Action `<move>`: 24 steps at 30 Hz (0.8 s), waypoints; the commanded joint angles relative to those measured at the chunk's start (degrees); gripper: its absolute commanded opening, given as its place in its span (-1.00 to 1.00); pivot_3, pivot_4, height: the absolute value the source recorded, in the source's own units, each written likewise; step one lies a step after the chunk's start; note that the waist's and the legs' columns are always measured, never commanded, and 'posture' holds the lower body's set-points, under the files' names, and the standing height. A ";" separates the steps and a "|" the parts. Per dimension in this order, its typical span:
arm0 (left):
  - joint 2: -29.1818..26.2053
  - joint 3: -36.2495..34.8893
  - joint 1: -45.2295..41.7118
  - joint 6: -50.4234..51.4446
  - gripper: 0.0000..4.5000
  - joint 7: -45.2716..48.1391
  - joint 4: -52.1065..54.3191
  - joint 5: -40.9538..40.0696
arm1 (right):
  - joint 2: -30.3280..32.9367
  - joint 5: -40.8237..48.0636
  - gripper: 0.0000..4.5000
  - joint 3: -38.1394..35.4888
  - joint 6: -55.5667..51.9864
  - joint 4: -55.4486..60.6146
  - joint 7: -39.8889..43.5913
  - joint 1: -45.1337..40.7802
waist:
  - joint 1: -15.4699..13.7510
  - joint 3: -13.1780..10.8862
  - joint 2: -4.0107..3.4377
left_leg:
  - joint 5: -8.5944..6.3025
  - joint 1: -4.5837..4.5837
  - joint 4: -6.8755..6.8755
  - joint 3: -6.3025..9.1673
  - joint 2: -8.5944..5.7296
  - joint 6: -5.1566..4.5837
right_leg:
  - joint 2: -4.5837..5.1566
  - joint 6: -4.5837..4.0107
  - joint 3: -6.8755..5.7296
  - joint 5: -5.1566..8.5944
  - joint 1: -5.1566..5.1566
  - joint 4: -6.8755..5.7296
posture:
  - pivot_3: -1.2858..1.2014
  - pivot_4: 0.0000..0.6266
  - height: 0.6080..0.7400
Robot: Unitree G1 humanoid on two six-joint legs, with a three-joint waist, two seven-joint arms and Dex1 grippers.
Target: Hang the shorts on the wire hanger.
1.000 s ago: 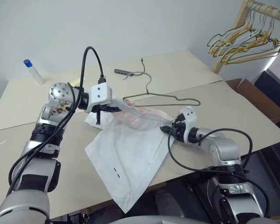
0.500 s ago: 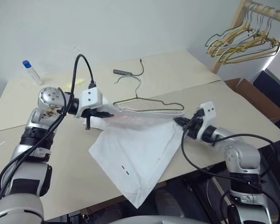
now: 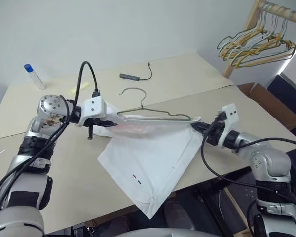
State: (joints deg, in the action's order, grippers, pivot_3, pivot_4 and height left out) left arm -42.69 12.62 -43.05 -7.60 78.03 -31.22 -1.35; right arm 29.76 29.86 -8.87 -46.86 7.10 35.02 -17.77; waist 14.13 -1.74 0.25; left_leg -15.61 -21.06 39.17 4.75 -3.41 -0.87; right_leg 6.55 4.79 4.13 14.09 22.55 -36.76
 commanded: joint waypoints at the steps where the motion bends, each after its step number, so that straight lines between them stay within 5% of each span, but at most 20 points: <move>1: -2.89 0.07 -0.63 -0.17 -1.00 -2.97 -2.30 4.43 | 3.91 -0.48 -0.99 -2.90 0.86 0.88 0.44 -0.93 | -0.02 0.00 0.00 | 0.00 0.00 0.00 0.00 0.00 0.00 | -0.01 0.00 0.00 0.00 0.00 0.01 | -0.16 -1.00 1.00; 11: -0.77 5.39 -3.54 -1.37 -1.00 -8.03 -6.27 10.87 | 9.52 -2.48 -0.99 4.61 2.85 8.45 5.02 -1.95 | -0.13 0.00 0.01 | 0.00 -0.02 0.00 -0.02 0.02 0.00 | -0.01 0.02 -0.02 0.01 0.00 0.06 | -0.18 -1.00 1.00; 24: 6.80 4.59 -8.48 0.58 -1.00 -13.45 -9.19 12.21 | 12.23 -7.25 0.76 10.03 5.92 12.26 7.54 -4.13 | -0.63 -0.02 0.07 | 0.00 -0.10 0.03 -0.02 -0.02 -0.01 | 0.06 0.05 -0.08 0.03 0.00 0.14 | -0.18 -1.00 1.00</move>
State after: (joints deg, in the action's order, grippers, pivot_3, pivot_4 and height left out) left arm -35.71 18.95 -49.57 -7.10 65.48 -40.83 11.24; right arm 41.32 23.73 1.85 -42.80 19.65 42.65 -19.75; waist 13.50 -1.76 0.32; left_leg -15.62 -21.15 39.19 4.73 -3.43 -0.88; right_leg 6.61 4.84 4.06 14.12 22.55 -36.62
